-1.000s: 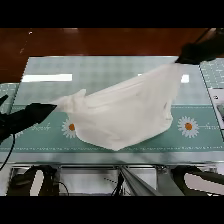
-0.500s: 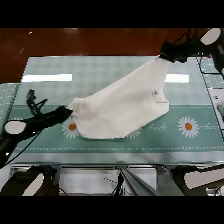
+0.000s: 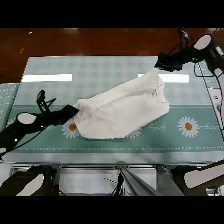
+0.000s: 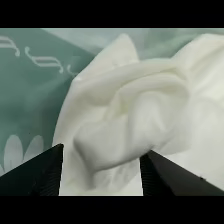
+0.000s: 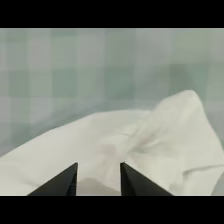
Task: Fold the shirts.
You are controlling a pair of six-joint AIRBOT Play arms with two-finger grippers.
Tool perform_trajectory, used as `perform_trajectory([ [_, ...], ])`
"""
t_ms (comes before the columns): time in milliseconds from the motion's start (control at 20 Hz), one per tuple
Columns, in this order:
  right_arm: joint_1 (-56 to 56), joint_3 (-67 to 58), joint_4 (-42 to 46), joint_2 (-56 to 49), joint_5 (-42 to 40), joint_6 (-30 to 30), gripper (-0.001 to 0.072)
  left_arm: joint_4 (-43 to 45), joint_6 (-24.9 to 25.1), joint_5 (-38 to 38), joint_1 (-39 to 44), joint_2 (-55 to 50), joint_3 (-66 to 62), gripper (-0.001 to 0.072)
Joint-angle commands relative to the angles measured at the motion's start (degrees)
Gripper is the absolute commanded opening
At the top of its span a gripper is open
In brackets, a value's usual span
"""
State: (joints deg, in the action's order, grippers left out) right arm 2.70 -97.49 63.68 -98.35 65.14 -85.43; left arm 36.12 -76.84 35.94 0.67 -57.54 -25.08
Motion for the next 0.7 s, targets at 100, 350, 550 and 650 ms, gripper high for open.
perform_trajectory([
  [100, 5.0, 0.1, 20.6, 8.2, 19.4, 5.4, 0.0357, 14.0, 3.3, 31.4, -18.1, 1.6, -11.3, 0.0449],
  [350, 14.9, 13.3, 9.6, 13.0, 22.2, 5.5, 0.0417, 14.8, 6.4, 42.2, -21.9, 3.2, -1.7, 0.0488],
  [550, 17.0, 24.2, 4.3, 15.4, 20.9, 8.9, 0.0479, 4.2, 10.4, 35.6, -17.8, 3.1, 5.2, 0.0489],
  [650, 16.9, 27.1, 3.9, 16.5, 18.6, 9.7, 0.0479, 3.0, 10.4, 30.9, -13.7, 2.8, 5.6, 0.0489],
])
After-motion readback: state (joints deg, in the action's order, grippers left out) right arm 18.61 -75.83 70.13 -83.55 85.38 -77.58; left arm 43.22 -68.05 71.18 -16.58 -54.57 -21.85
